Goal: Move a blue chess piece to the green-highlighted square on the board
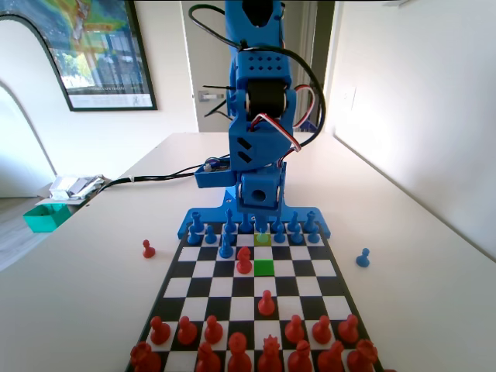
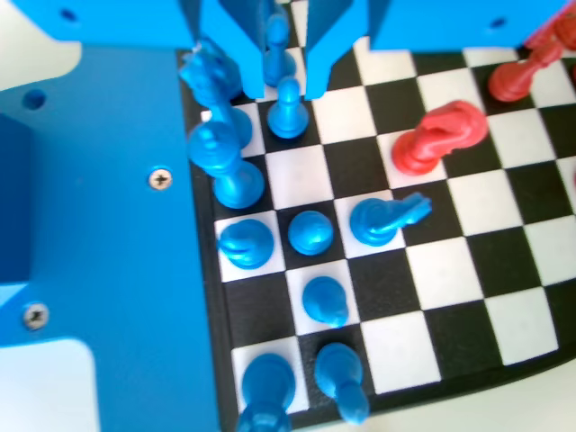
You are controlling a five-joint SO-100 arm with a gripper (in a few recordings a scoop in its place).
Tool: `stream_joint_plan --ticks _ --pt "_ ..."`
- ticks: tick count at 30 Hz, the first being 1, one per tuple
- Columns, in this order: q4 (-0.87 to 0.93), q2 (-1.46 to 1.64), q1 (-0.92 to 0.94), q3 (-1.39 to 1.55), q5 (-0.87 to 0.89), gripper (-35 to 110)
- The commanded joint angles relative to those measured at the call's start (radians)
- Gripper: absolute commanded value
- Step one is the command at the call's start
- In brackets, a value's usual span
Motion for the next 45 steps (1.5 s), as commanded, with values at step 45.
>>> stream_joint_plan --ticks 45 --pt "-0.072 -0.103 -0.021 -0.041 -0.037 7"
